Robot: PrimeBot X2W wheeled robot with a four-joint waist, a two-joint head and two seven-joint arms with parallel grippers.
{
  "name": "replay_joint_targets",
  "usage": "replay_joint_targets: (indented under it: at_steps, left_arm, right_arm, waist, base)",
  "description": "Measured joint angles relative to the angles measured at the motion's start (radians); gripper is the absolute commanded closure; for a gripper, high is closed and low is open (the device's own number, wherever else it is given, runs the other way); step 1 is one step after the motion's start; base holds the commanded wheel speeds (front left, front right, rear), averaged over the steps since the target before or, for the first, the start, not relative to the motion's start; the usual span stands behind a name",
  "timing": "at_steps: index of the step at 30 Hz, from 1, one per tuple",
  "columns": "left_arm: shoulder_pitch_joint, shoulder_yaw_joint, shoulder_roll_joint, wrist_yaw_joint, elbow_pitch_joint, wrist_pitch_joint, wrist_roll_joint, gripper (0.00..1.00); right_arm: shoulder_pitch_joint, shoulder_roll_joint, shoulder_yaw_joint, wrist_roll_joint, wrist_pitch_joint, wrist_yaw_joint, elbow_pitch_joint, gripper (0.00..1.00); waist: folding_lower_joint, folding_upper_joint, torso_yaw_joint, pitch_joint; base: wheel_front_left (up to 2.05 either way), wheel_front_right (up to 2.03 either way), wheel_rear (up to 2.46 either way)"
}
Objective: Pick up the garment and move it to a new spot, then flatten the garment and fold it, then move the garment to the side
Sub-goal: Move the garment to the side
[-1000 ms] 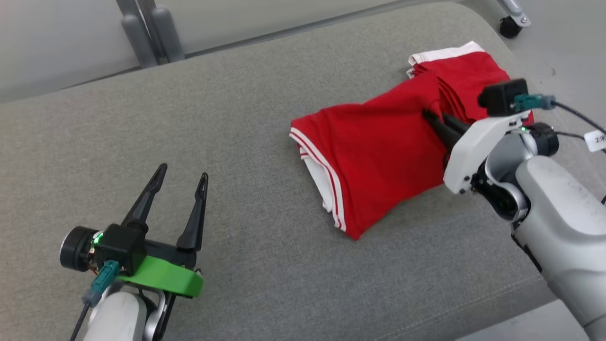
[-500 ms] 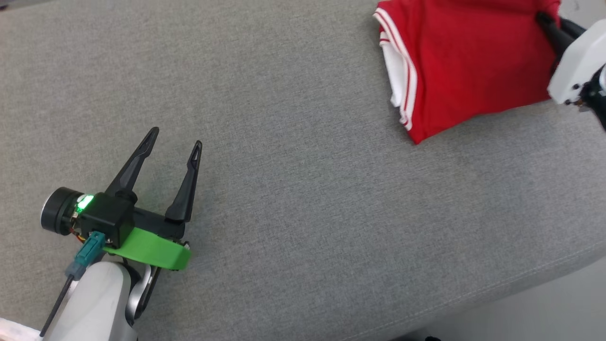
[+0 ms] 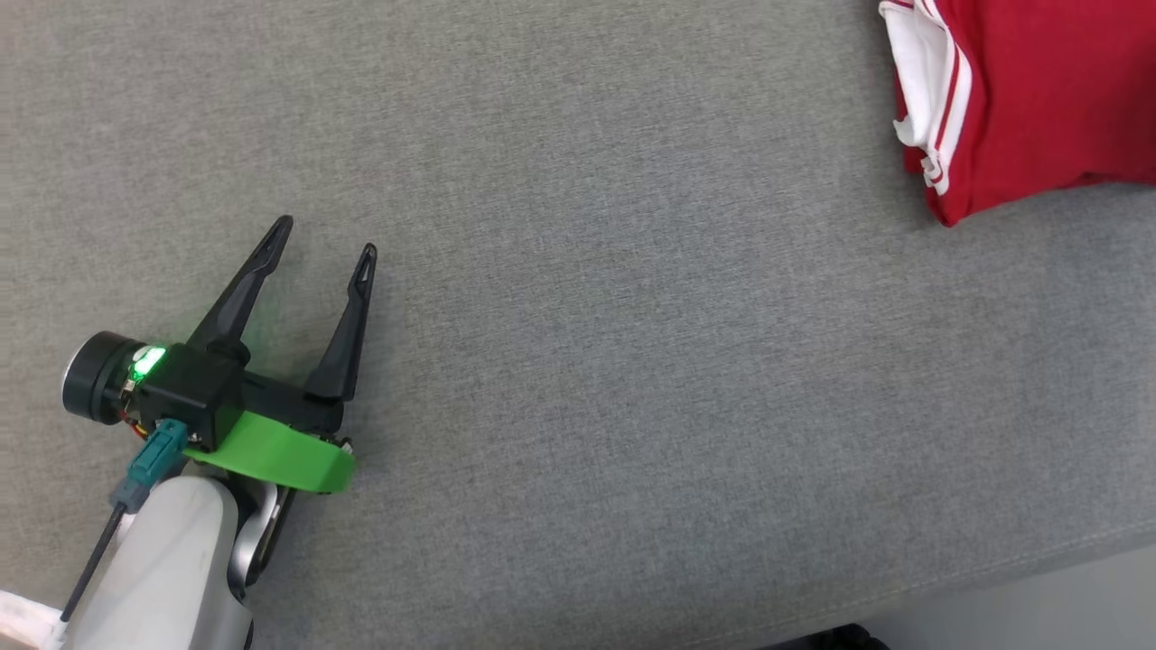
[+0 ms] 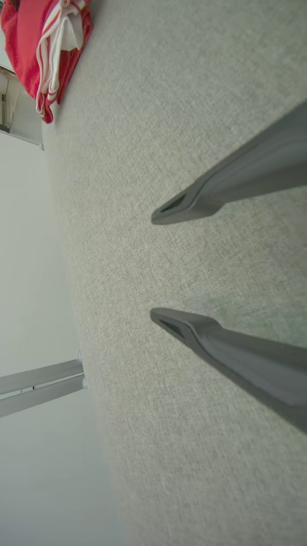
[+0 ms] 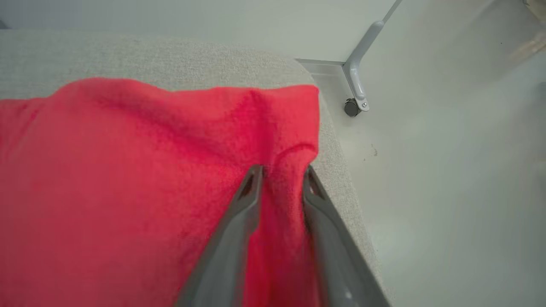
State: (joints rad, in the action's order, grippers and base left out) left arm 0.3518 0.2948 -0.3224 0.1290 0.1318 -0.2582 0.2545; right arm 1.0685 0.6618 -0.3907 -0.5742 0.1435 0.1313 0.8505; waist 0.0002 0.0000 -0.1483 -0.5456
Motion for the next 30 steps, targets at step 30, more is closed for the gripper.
replay_joint_targets:
  at_steps: [30]
  left_arm:
    - [-0.291, -0.221, 0.089, -0.076, 0.019, -0.004, 0.079, 0.0]
  right_arm:
    - [-0.384, -0.252, 0.106, 0.248, -0.383, 0.0, -0.203, 0.0]
  waist:
    - [-0.0002, 0.0, 0.069, 0.463]
  base:
    - [0.0, 0.0, 0.0]
